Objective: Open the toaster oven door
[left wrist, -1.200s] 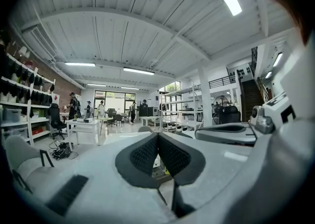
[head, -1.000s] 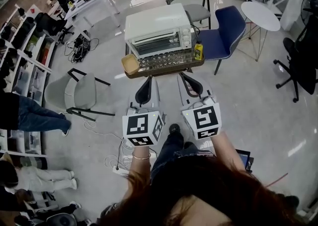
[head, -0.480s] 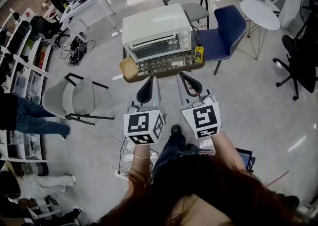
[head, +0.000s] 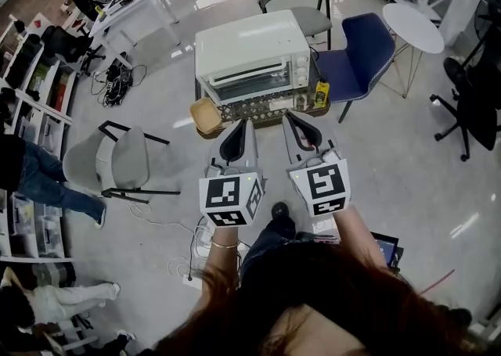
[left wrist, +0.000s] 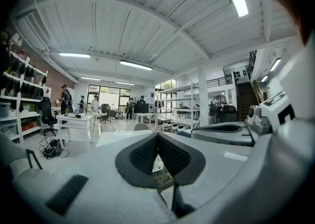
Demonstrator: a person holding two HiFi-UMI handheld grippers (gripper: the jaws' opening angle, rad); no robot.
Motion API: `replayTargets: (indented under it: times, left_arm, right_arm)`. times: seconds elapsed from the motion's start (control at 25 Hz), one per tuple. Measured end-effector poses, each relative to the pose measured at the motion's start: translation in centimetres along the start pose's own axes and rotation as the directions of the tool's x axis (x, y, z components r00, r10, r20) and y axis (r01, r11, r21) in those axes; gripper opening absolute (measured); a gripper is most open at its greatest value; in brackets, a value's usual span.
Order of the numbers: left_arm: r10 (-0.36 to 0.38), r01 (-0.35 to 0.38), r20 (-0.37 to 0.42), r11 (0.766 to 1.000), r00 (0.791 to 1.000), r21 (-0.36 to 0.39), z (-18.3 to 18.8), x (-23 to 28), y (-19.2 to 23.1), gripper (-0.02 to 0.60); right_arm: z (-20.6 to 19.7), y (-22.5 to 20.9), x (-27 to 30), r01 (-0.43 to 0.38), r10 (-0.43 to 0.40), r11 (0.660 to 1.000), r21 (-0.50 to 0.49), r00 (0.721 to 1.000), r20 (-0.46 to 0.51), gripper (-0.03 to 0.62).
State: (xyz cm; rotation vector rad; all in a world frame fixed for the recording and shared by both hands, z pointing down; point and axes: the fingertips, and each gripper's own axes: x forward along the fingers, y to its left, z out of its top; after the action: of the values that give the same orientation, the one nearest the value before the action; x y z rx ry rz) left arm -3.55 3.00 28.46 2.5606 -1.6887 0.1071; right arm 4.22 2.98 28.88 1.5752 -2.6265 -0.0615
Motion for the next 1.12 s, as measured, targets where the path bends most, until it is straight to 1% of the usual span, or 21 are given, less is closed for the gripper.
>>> replayTargets:
  times: [0.2, 0.36, 0.52, 0.72, 1.12]
  left_arm:
    - [-0.012, 0.012, 0.005, 1.0, 1.0, 0.0, 0.0, 1.5, 2.2, 0.012]
    - [-0.019, 0.019, -0.001, 1.0, 1.0, -0.006, -0.7, 2.6, 4.0, 0.012]
    - [-0.042, 0.041, -0.017, 0.999, 0.999, -0.014, -1.4, 3.2, 5.5, 0.012]
    - [-0.066, 0.066, -0.022, 0.998, 0.998, -0.004, -2.1, 4.4, 7.7, 0.012]
    - [-0.118, 0.118, -0.033, 0.993, 0.992, -0.012, -2.5, 6.3, 9.3, 0.012]
  right_arm:
    - [-0.8, 0.1, 2.7, 0.012, -0.012, 1.0, 0.002, 1.0, -0.026, 0.002]
    - [-1.5, 0.5, 4.7, 0.023, -0.023, 1.0, 0.006, 0.998, -0.052, 0.002]
    - [-2.1, 1.2, 6.5, 0.034, -0.032, 0.999, 0.021, 0.996, -0.082, 0.002]
    - [-2.7, 1.5, 9.1, 0.066, -0.061, 0.997, 0.045, 0.992, -0.106, 0.002]
    - [-3.7, 0.9, 12.5, 0.119, -0.104, 0.989, 0.087, 0.982, -0.161, 0.002]
